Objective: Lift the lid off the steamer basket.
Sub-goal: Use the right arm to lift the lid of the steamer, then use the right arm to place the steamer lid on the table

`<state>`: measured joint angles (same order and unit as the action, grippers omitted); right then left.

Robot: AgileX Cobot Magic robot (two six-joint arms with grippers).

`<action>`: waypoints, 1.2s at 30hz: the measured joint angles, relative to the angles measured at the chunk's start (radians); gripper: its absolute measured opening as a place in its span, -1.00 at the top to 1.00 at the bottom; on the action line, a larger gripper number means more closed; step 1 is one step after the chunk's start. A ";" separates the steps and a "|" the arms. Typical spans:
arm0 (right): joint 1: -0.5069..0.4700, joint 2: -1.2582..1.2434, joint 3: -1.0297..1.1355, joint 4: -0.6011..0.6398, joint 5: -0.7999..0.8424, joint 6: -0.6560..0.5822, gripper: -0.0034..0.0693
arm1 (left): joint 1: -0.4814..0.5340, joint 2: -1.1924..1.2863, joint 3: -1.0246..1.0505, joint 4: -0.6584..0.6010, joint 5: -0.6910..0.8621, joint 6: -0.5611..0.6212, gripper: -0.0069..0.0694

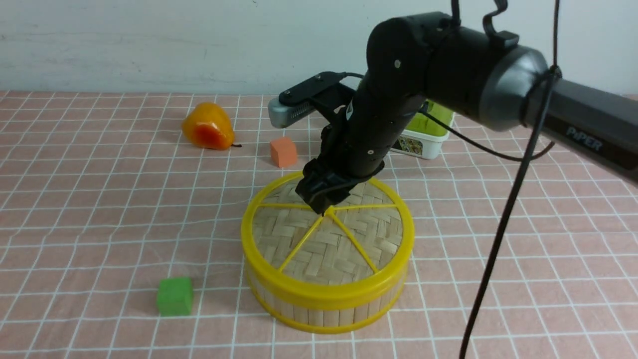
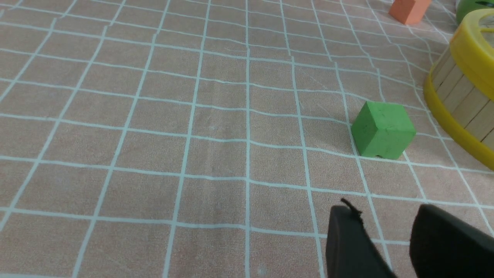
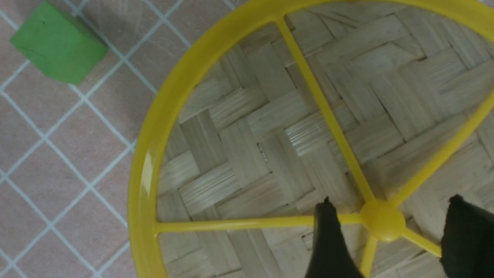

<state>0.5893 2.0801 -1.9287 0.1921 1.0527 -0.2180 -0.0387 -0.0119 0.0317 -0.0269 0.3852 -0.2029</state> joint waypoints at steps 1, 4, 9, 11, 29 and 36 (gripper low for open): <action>0.000 0.002 0.000 0.000 -0.002 0.000 -0.06 | 0.000 0.000 0.000 0.000 0.000 0.000 0.19; 0.000 0.013 0.000 -0.007 -0.015 0.000 0.04 | 0.000 0.000 0.000 0.000 0.000 0.000 0.19; 0.000 0.017 0.000 -0.024 -0.016 0.000 0.23 | 0.000 0.000 0.000 0.000 0.000 0.000 0.19; 0.000 0.022 0.000 -0.030 -0.016 0.000 0.37 | 0.000 0.000 0.000 0.000 0.000 0.000 0.19; 0.001 0.021 -0.007 -0.033 -0.009 0.000 0.69 | 0.000 0.000 0.000 0.000 0.000 0.000 0.19; -0.001 -0.168 0.000 -0.124 0.087 0.000 0.69 | 0.000 0.000 0.000 0.000 0.000 0.000 0.19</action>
<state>0.5881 1.9117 -1.9288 0.0678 1.1398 -0.2180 -0.0387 -0.0119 0.0317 -0.0269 0.3852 -0.2029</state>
